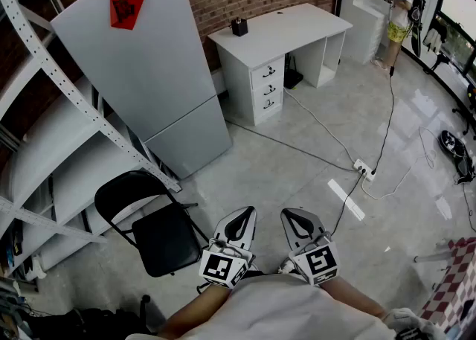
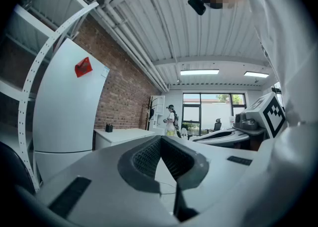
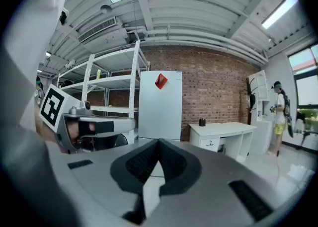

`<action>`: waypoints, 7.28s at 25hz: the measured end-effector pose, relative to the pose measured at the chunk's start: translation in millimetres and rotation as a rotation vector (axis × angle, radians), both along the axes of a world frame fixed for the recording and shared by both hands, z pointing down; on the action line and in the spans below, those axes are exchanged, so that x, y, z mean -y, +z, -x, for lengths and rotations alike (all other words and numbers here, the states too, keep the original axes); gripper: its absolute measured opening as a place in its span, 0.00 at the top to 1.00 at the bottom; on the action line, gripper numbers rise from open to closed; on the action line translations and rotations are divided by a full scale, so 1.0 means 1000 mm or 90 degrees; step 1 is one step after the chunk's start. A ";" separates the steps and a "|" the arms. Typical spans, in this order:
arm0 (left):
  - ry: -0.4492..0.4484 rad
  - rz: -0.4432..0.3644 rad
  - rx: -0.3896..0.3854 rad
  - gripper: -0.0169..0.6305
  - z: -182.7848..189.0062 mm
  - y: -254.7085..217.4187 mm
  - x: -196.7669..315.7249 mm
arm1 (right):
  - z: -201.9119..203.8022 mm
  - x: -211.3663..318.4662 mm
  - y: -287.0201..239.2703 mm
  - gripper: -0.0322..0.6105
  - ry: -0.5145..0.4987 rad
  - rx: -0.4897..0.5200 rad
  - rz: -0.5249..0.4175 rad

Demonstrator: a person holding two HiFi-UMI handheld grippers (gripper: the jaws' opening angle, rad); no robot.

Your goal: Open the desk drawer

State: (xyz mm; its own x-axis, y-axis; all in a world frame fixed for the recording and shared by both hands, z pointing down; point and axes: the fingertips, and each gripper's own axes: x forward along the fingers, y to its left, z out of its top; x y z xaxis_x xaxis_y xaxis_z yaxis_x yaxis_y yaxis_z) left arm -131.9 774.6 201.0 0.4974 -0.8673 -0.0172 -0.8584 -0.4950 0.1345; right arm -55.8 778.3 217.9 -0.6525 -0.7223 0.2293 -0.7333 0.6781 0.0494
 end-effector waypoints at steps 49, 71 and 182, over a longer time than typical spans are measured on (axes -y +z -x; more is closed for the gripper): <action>0.021 0.049 -0.016 0.97 0.012 0.046 0.286 | 0.005 0.289 0.039 0.93 0.028 0.032 0.106; 0.027 0.066 -0.001 0.97 0.008 0.054 0.414 | -0.020 0.433 0.046 0.93 0.068 0.038 0.102; -0.526 0.516 -0.566 0.76 -0.028 0.685 1.008 | -0.142 0.997 0.379 0.93 -0.225 -0.059 0.157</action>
